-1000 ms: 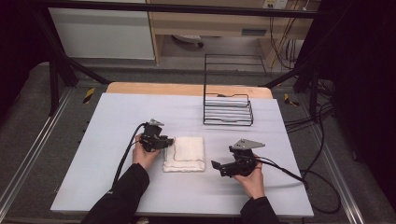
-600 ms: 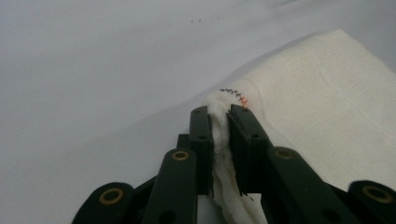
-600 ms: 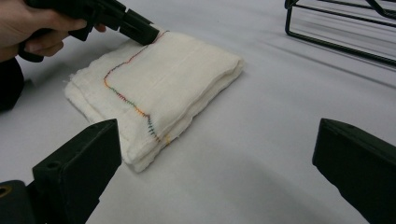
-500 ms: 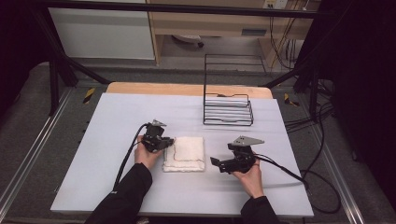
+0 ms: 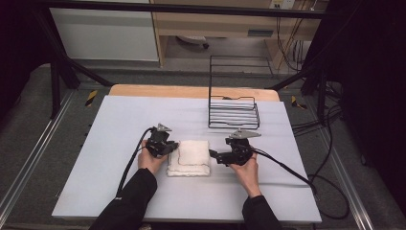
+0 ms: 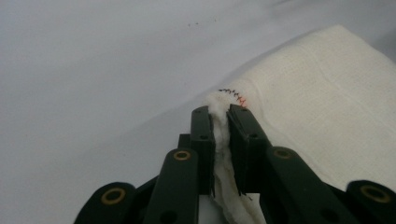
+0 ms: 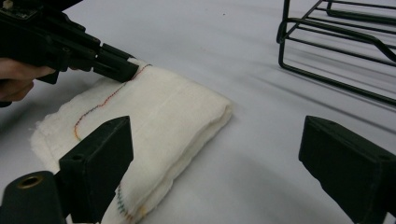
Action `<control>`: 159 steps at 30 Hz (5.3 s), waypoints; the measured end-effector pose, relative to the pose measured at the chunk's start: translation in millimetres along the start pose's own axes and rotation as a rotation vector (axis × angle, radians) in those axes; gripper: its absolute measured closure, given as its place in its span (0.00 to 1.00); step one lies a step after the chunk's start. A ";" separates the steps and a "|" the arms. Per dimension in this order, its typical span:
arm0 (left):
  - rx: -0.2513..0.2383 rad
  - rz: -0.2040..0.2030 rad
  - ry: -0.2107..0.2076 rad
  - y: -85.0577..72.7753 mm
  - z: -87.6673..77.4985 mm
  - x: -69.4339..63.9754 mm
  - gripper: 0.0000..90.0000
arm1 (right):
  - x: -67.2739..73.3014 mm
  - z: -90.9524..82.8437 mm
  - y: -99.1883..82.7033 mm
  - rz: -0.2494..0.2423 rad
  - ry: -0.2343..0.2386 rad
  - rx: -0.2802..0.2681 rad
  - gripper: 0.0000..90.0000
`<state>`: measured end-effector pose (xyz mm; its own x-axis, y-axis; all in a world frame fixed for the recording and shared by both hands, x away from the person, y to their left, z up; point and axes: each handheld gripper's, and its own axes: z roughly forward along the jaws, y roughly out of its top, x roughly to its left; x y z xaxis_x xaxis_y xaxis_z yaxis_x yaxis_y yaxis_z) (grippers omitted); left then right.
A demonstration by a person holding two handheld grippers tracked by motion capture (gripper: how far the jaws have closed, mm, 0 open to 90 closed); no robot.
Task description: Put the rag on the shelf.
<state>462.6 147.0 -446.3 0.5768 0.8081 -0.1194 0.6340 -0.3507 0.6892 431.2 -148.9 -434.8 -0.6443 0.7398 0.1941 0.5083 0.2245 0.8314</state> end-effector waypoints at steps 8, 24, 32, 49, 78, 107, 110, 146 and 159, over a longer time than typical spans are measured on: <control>-0.008 0.007 -0.003 -1.0 0.0 0.6 0.89 | -0.4 32.5 11.4 0.006 -0.024 0.038 0.27; -0.014 0.015 -0.013 -1.9 0.1 1.8 0.89 | -5.1 59.6 11.2 0.016 -0.014 0.122 0.63; -0.027 0.014 -0.028 -3.7 0.2 4.2 0.89 | -3.9 60.6 10.0 0.062 0.017 0.136 0.76; -0.034 -0.004 -0.027 -4.2 -0.5 4.1 0.90 | -3.4 60.2 11.3 0.081 0.026 0.124 0.85; -0.158 -0.047 -0.061 -5.2 -19.7 2.8 0.91 | 5.4 44.2 18.0 0.076 0.022 0.043 0.93; -0.396 -0.002 -0.106 1.1 -71.8 -20.3 0.91 | 30.4 -19.3 34.0 -0.013 0.033 -0.189 0.93; -0.423 0.003 -0.108 2.5 -76.3 -23.0 0.91 | 32.2 -25.7 35.6 -0.024 0.034 -0.218 0.93; -0.666 0.049 -0.105 42.8 -124.5 -49.5 0.91 | 54.4 -86.9 83.7 -0.144 -0.025 -0.457 0.93; -0.717 0.053 -0.114 67.0 -129.8 -60.1 0.91 | 47.9 -102.9 97.0 -0.145 -0.059 -0.514 0.93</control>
<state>403.5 136.4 -300.2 0.6724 0.7305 -0.1194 0.1329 0.0395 0.9903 390.8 -157.0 -291.3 -0.6465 0.7618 0.0410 0.0618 -0.0013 0.9981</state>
